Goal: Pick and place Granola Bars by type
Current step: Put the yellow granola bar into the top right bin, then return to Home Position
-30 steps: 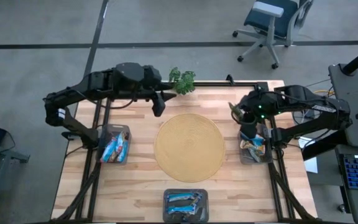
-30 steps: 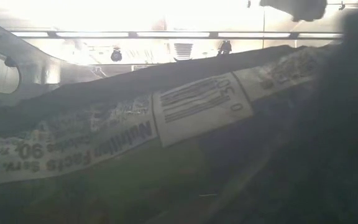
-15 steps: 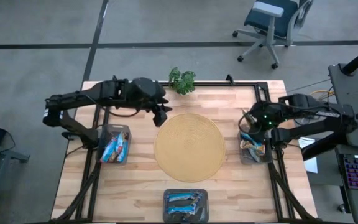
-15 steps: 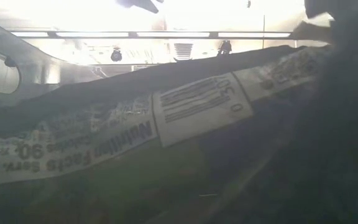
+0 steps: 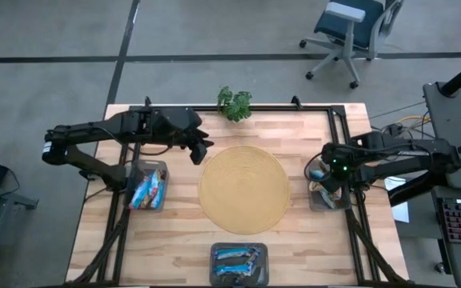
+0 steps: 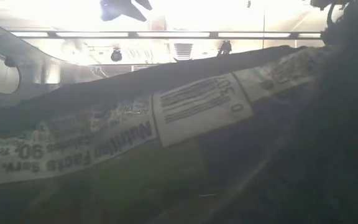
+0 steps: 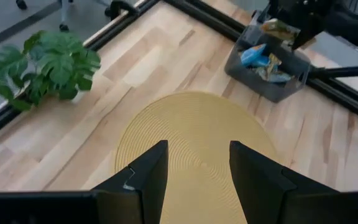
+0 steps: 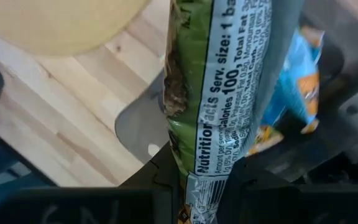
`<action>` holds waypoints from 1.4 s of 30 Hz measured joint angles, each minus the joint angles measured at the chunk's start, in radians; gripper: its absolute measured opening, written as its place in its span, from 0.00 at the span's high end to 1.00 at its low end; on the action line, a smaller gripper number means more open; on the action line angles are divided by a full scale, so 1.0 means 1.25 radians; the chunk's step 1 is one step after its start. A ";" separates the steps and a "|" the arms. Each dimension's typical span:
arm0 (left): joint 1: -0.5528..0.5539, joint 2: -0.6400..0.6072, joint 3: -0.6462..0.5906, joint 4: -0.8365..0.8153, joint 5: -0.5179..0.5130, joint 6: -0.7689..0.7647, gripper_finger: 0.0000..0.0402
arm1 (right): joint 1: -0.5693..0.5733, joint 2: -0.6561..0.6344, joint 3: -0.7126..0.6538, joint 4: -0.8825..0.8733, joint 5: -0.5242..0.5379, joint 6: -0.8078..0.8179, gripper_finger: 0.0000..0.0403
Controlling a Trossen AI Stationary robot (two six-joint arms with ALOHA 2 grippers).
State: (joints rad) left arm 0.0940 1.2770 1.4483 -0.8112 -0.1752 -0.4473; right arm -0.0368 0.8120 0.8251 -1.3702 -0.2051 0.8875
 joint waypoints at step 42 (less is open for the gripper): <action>0.000 -0.039 -0.048 0.047 -0.002 -0.032 0.62 | 0.000 0.000 -0.029 -0.010 -0.097 0.126 0.65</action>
State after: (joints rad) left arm 0.0940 1.2278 1.3880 -0.7521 -0.1772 -0.4873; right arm -0.0368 0.8120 0.7887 -1.3832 -0.3264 1.0451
